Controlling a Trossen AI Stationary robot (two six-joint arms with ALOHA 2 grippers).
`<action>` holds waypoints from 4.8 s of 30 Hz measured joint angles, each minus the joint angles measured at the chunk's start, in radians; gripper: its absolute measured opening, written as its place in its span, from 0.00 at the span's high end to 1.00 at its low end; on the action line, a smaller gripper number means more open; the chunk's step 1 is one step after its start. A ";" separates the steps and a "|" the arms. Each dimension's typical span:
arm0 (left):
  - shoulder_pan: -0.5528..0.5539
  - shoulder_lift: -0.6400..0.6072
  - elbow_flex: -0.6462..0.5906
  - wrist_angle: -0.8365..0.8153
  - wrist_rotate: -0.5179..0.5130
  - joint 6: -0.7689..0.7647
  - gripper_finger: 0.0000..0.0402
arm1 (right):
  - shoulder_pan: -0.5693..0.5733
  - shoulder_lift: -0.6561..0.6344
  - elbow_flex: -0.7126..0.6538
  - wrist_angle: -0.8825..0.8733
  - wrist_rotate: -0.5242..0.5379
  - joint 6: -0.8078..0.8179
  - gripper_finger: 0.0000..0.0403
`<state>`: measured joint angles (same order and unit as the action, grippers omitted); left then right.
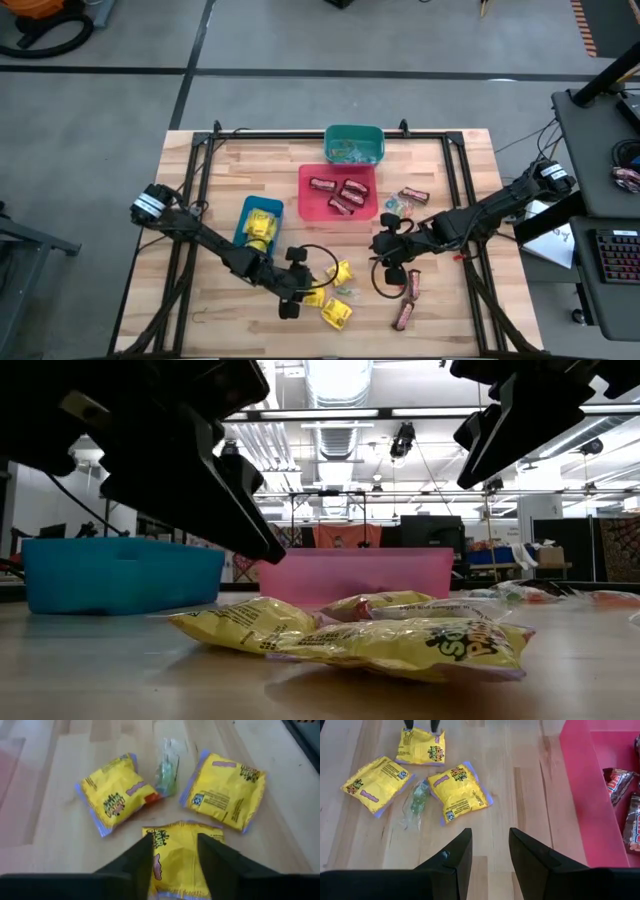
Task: Sort candy
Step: Put the yellow candy into the blue bin, then put the orange gummy into the green bin
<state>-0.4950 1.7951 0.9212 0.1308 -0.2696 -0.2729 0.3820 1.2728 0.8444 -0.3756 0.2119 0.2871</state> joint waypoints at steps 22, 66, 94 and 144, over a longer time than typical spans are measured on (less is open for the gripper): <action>0.011 0.064 -0.018 0.013 0.028 -0.077 0.72 | 0.006 0.000 0.000 0.000 -0.001 0.001 0.70; 0.033 -0.526 -0.234 -1.008 -0.439 -1.163 0.99 | 0.006 0.000 0.000 0.094 0.156 0.016 0.70; 0.031 -0.459 -0.092 -0.677 -0.472 -0.433 0.66 | -0.071 0.000 0.001 0.014 0.118 0.455 0.70; 0.158 -0.455 -0.145 -0.374 -0.348 0.084 0.75 | -0.323 0.004 -0.265 -0.426 -0.159 0.846 0.64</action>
<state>-0.3367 1.3403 0.7757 -0.2433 -0.6179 -0.1886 0.0586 1.2766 0.5790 -0.8020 0.0528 1.1336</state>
